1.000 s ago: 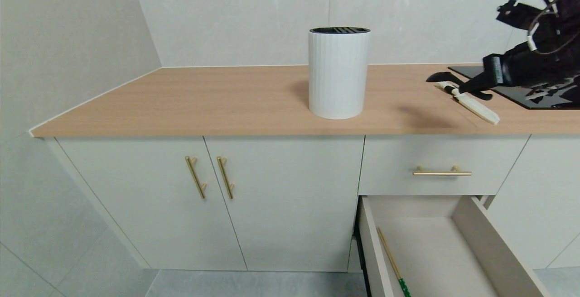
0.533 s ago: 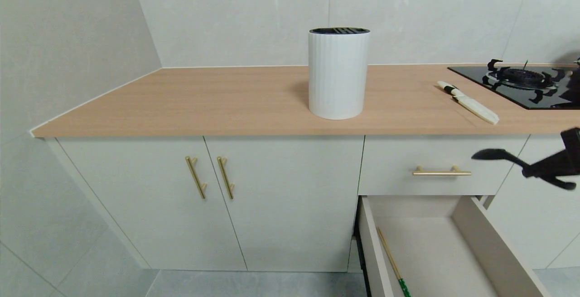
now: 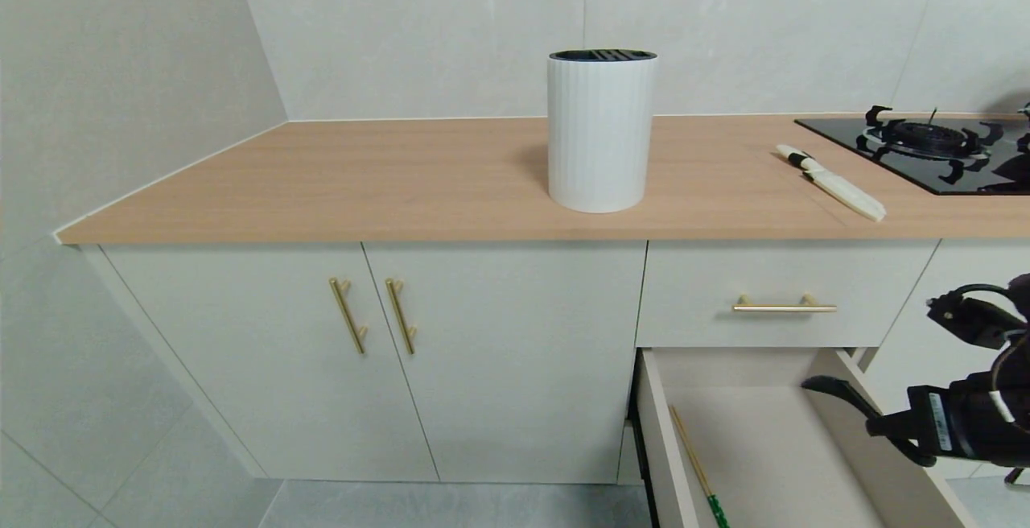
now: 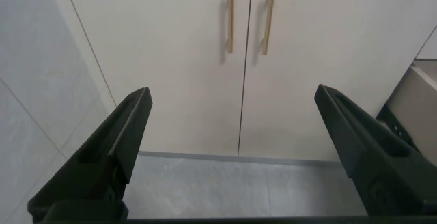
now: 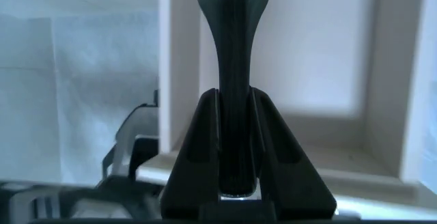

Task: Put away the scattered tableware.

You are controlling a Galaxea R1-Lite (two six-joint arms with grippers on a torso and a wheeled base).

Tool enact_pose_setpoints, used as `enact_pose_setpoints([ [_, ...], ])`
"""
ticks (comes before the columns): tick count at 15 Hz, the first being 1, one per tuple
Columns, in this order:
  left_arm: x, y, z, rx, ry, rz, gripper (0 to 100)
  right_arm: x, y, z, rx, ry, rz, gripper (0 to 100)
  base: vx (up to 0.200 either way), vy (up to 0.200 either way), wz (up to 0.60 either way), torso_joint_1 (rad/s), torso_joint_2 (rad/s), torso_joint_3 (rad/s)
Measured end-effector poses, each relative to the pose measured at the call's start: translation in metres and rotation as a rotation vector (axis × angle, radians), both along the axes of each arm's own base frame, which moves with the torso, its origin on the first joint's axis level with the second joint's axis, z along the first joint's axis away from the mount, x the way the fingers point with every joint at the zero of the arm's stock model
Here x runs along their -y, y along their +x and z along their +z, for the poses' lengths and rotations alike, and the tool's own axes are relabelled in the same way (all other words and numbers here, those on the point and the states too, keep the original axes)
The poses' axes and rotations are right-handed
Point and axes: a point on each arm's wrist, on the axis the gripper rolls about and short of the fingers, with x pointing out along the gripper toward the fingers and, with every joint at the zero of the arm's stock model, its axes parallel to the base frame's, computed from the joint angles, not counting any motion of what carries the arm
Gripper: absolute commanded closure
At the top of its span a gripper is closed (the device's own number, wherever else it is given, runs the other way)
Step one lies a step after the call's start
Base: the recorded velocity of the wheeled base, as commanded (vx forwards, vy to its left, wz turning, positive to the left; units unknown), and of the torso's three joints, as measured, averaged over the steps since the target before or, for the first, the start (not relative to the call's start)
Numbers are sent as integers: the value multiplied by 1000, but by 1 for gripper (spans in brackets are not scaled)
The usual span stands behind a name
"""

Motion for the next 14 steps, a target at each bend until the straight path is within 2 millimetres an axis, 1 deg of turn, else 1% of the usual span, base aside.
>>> enact_pose_setpoints([
  [3, 0, 0, 0, 0, 0, 1, 0, -1, 23, -40, -5, -32, -28, 100, 0, 0, 0, 0, 0, 0],
  [4, 0, 0, 0, 0, -1, 0, 0, -1, 26, -53, -26, -42, -35, 100, 0, 0, 0, 0, 0, 0],
  [6, 0, 0, 0, 0, 0, 0, 0, -1, 28, -66, -57, -48, -39, 100, 0, 0, 0, 0, 0, 0],
  [9, 0, 0, 0, 0, 0, 0, 0, -2, 28, -74, -90, -52, -37, 100, 0, 0, 0, -71, 294, 225],
  [14, 0, 0, 0, -1, 0, 0, 0, -2, 29, -78, -108, -54, -36, 100, 0, 0, 0, -69, 411, 331],
])
